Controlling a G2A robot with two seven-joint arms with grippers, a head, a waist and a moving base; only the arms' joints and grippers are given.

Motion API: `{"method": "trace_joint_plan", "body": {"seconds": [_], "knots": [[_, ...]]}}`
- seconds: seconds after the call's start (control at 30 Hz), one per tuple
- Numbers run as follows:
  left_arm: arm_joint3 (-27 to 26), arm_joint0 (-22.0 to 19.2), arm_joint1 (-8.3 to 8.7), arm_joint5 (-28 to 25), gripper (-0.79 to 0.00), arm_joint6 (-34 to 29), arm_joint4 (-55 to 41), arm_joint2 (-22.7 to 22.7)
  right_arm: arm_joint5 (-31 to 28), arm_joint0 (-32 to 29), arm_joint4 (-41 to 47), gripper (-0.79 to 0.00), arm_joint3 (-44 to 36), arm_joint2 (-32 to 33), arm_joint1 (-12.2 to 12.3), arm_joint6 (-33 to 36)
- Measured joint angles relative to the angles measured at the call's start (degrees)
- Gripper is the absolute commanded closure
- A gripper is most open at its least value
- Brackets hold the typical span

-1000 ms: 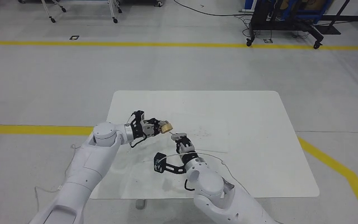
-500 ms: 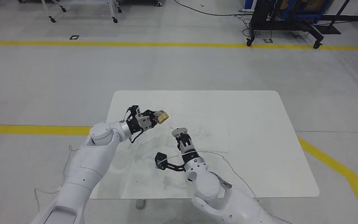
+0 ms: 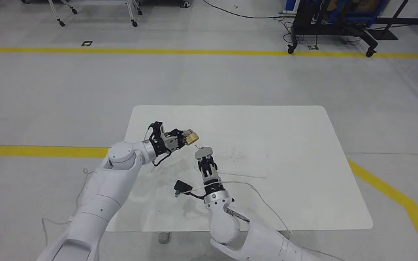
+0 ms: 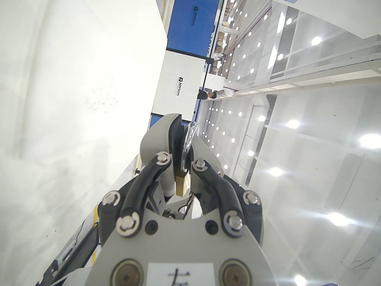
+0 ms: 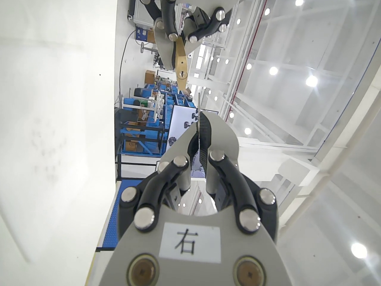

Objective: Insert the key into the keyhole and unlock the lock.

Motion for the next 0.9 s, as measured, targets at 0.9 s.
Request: {"method": "trace_joint_plan", "body": {"seconds": [0.9], "knots": [[-0.65, 0.40, -0.01, -0.17, 0.000, -2.10, 1.69, -0.37, -4.62, 2.08, 0.00, 0.000, 6.89, -0.87, -5.43, 4.02]]}}
